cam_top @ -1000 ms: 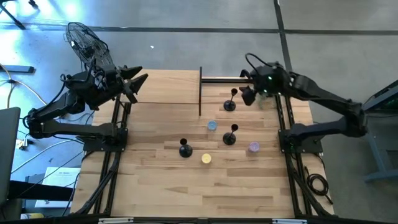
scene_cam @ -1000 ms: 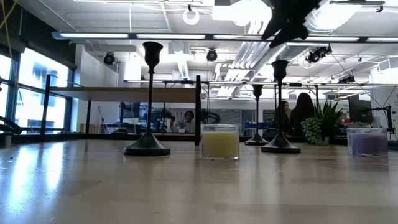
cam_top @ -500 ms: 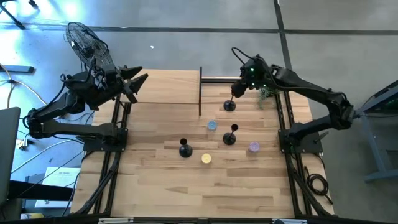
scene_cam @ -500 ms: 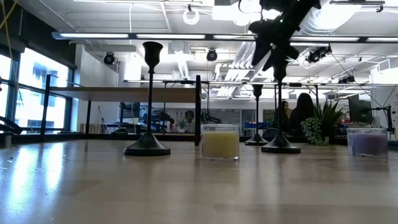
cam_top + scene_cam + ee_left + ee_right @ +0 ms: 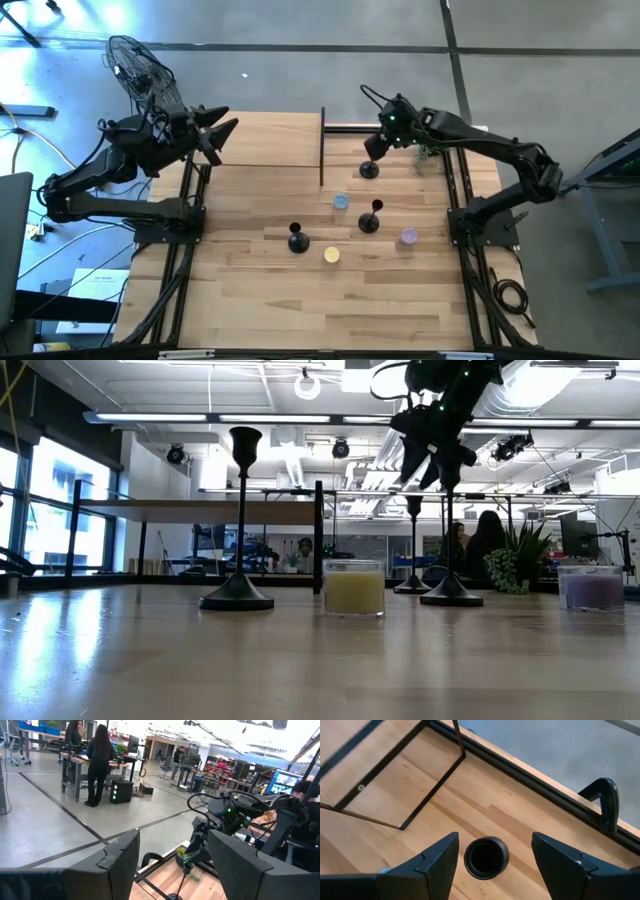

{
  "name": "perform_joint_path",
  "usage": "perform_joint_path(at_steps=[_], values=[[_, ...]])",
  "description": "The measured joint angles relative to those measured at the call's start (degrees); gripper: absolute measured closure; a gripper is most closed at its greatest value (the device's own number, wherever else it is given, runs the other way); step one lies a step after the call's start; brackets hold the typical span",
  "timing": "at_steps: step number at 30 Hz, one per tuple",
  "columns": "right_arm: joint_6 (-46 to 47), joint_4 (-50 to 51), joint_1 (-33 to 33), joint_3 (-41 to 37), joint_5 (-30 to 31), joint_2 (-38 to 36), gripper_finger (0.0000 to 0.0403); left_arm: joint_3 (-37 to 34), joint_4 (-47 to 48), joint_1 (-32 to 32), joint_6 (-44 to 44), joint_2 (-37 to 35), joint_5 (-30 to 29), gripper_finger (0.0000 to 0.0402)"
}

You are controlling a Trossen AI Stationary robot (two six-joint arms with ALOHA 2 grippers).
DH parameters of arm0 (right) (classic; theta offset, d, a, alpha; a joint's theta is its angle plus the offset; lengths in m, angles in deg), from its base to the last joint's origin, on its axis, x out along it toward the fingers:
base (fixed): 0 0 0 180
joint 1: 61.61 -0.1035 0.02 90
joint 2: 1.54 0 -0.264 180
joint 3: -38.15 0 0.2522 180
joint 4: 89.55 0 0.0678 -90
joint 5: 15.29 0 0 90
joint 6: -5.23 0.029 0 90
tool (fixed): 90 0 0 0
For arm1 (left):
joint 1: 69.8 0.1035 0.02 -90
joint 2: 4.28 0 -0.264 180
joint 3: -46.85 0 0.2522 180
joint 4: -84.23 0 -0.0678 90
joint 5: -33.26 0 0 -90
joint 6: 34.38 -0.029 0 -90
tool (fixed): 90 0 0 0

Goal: Pick & Place candle stick holders
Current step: Put the top black candle holder on the shelf

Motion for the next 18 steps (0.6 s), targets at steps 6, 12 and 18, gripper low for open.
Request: perform_joint_path(at_steps=[6,12,18], values=[[0.19,1.46,-0.65,0.00,0.20,1.27,0.0157,0.00,0.24,0.00,-0.01,0.04,0.00,0.0169],[0.22,3.65,-0.63,-0.13,-0.53,1.33,0.0157,0.00,0.24,0.00,-0.02,0.16,0.02,0.0169],[-0.18,4.10,-0.64,-0.19,-3.07,1.33,0.0157,-0.04,0.22,0.00,-0.13,1.09,0.04,0.0169]])
